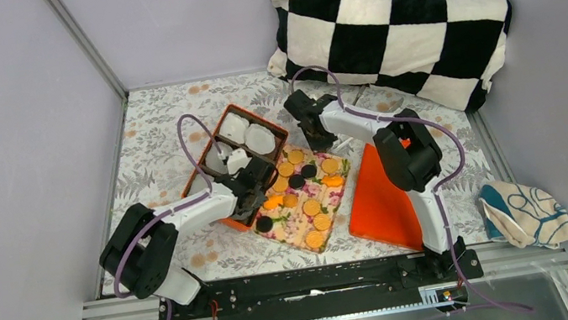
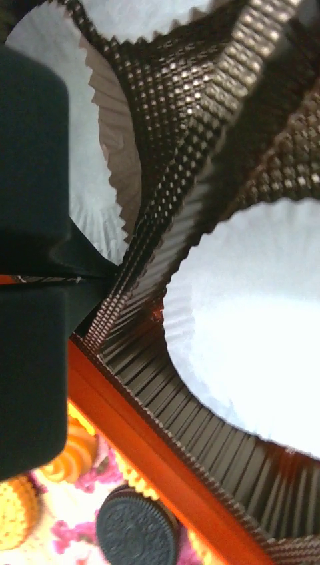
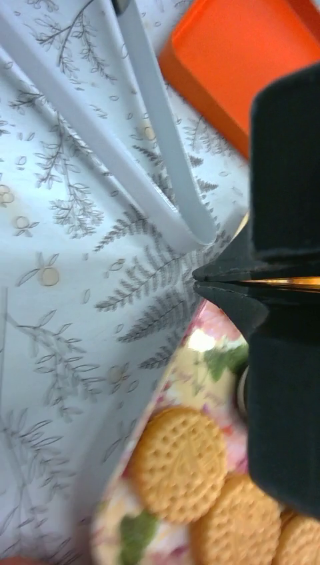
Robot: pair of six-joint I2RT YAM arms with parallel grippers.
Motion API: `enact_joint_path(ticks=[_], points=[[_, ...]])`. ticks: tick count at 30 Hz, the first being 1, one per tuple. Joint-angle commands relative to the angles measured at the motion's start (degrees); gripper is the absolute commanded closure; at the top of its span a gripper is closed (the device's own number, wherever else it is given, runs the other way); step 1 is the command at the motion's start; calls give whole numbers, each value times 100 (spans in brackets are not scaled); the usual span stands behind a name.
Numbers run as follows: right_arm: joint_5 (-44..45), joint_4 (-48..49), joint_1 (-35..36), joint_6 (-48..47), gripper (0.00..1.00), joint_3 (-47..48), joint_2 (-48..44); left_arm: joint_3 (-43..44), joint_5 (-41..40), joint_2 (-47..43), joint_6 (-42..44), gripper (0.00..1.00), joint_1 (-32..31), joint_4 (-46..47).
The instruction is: Pack the cookies
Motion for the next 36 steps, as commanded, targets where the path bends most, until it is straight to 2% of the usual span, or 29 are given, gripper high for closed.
enact_joint_path(ticks=[1,10,17,21,27,32,36], points=[[-100,824,-20,380,100,79,142,34,931,100,-142,100,-220,-410],[11,748,-28,221,100,642,476,435,968,-197,-8,100,-255,-770],[102,322,-26,169,100,1294,815,876,387,-866,-24,100,-256,-1596],[82,845,-29,221,100,553,85,1320,204,-1190,93,100,-257,-1786],[-252,829,110,244,100,-274,-532,1724,-72,-1269,481,100,-254,-1380],[-448,1053,243,404,100,-1019,-544,2118,-280,-812,738,100,-257,-1345],[-509,1157,251,448,100,-1078,-306,2174,-224,-587,815,100,-250,-1224]])
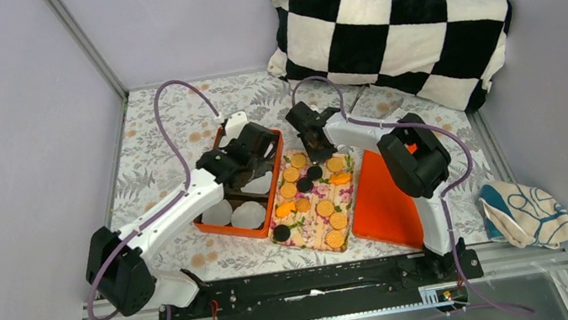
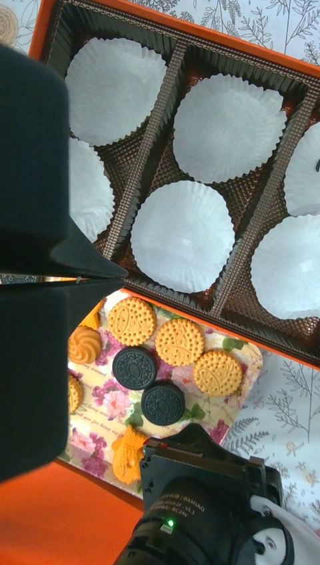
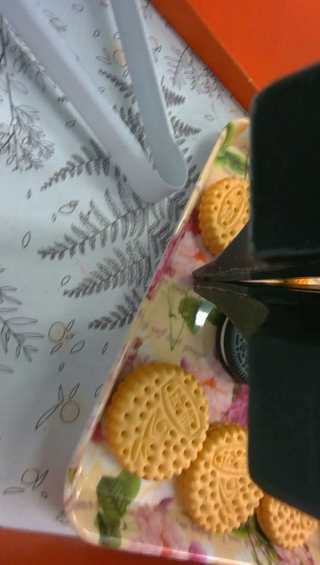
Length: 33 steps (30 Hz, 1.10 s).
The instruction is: Pack the cookies
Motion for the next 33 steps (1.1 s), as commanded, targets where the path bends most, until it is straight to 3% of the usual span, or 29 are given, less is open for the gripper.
enact_joint_path(ticks=[1,5,12,22,29,33], points=[[-194,153,49,153,100,-16,183,111,-209,212,236,100,-40,186],[-27,69,39,53,100,495,587,28,-219,261,215,100,-44,230],[185,-475,-4,-142,100,2265,1608,15,-339,172,243,100,-37,202],[-499,-726,71,-359,100,3832,2680,-51,-468,122,229,100,-19,141],[-205,-810,389,-470,100,4214,2752,-123,-455,168,192,100,-14,144],[485,-507,388,-517,86,3688,2126,-96,-381,207,214,100,-19,159]])
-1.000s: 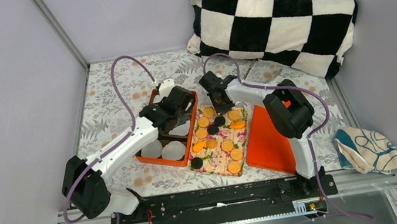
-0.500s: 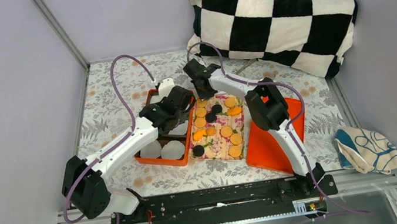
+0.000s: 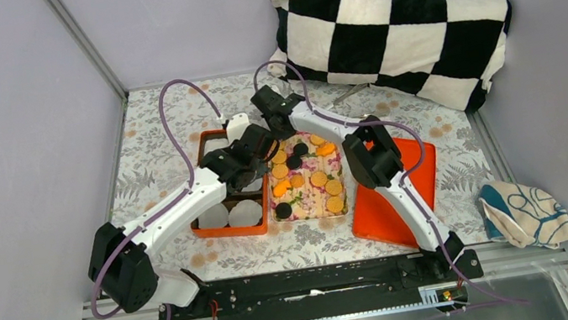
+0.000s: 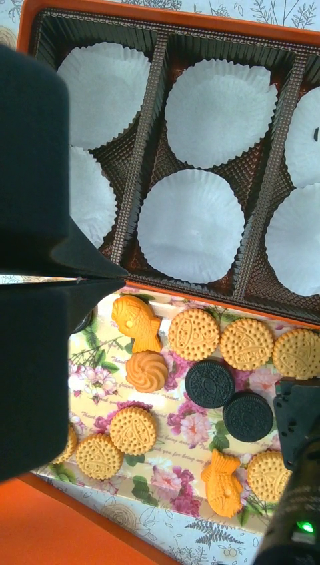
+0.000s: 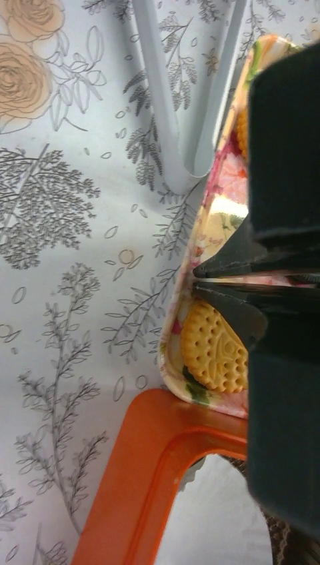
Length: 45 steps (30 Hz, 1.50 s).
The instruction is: Pack the cookies
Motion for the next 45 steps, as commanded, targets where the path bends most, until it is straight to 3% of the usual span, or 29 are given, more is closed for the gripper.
enact_joint_path(ticks=[1,4,7,14,21,30,38,45], points=[[627,56,148,-90,75,-492,-571,-21,-105,-6,58,100,-17,141],[1043,137,95,-233,54,-692,-1001,3,-26,-19,127,100,-16,229],[1219,44,-111,-252,46,-809,-1336,104,26,34,204,100,-21,285],[659,129,-944,-32,46,-1461,-1717,412,126,422,443,100,-21,450],[521,-361,-1034,116,51,-210,-706,590,63,738,555,100,-21,481],[232,-403,-1179,488,55,421,4,370,-100,724,680,100,-12,570],[99,-341,-1180,684,56,-266,-193,335,-86,884,751,100,22,647],[-146,-393,-1180,882,56,-252,112,208,8,957,793,100,47,838]])
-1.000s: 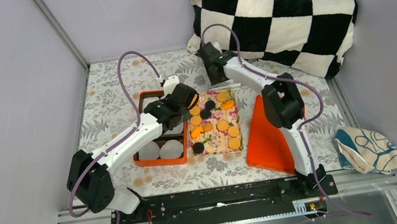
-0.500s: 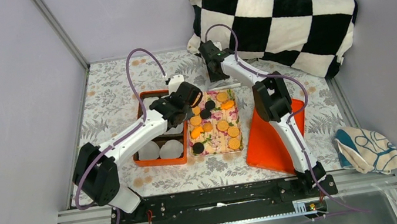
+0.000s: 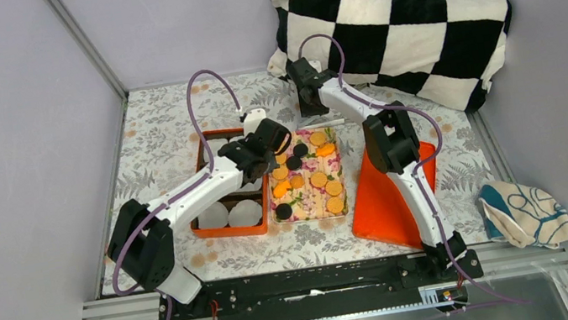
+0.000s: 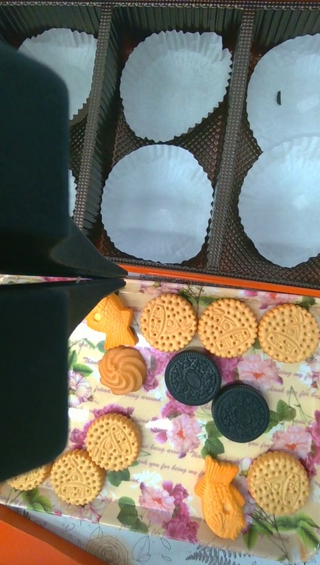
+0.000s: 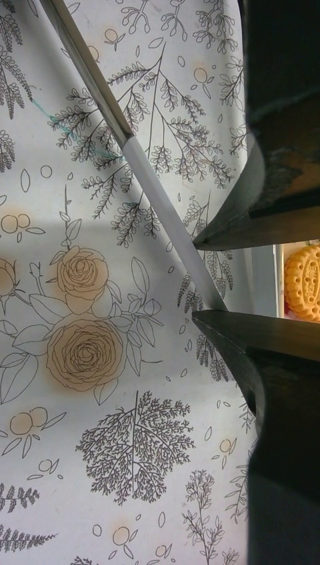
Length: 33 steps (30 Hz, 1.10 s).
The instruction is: Pack the cookies
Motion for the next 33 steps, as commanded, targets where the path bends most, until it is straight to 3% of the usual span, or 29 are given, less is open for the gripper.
enact_joint_path(ticks=[1,10,16,21,26,29,33], points=[[-397,-400,-6,193,56,-97,338,-172,-28,69,140,100,38,354],[-630,-431,-11,281,54,286,766,-355,-49,44,300,100,142,551],[-778,-460,-4,294,45,319,822,-337,-34,45,352,100,226,559],[-869,-267,-5,277,37,-168,563,-381,-8,61,393,100,315,583],[-956,-372,-1,253,36,-229,343,-380,70,116,402,100,361,611],[-957,-234,-1,253,40,-434,224,-401,121,143,409,100,387,674],[-914,-382,-3,227,56,-93,486,-379,226,239,444,100,425,702]])
